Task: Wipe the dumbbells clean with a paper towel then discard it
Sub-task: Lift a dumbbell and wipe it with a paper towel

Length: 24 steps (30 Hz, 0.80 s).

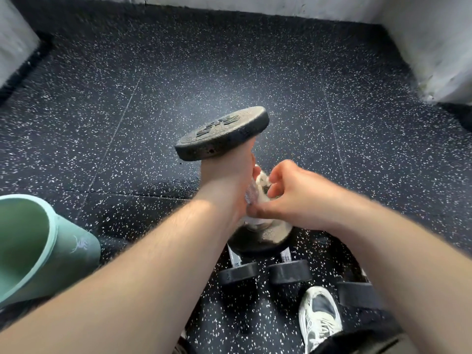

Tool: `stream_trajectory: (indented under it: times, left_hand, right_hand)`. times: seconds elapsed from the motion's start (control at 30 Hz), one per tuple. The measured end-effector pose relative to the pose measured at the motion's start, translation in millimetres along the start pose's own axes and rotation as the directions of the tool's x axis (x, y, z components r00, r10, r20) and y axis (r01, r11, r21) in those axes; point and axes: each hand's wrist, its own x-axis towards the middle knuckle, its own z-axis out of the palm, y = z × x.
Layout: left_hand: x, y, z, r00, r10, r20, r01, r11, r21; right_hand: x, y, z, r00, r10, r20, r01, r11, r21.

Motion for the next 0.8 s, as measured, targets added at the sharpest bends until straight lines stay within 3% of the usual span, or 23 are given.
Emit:
stream_trajectory:
  times: [0.17, 0.33, 0.5, 0.6, 0.8]
  left_hand:
    - [-1.0, 3.8, -2.6, 1.000, -0.027, 0.016, 0.027, 1.000, 0.005]
    - [-3.3, 6.5, -1.8, 0.996, -0.049, 0.079, 0.053, 0.997, -0.050]
    - [-3.7, 6.2, -1.0, 0.988, -0.033, 0.152, 0.040, 0.998, -0.041]
    - [-4.2, 7.3, -0.6, 0.988, -0.049, 0.145, 0.057, 0.997, -0.053]
    - [-5.0, 9.9, -2.7, 0.991, -0.078, 0.105, 0.086, 0.994, -0.069]
  right_hand:
    - [1.4, 2.4, 5.7, 0.998, -0.002, -0.071, -0.001, 0.999, -0.035]
    - [2.0, 0.7, 12.1, 0.986, -0.118, 0.117, 0.111, 0.991, 0.071]
    - [4.1, 7.0, 8.0, 0.981, -0.095, 0.172, 0.087, 0.995, 0.056]
    - [7.3, 12.7, 9.8, 0.974, -0.117, 0.195, 0.076, 0.975, 0.206]
    - [7.6, 14.3, 7.3, 0.980, -0.104, 0.167, 0.065, 0.973, 0.223]
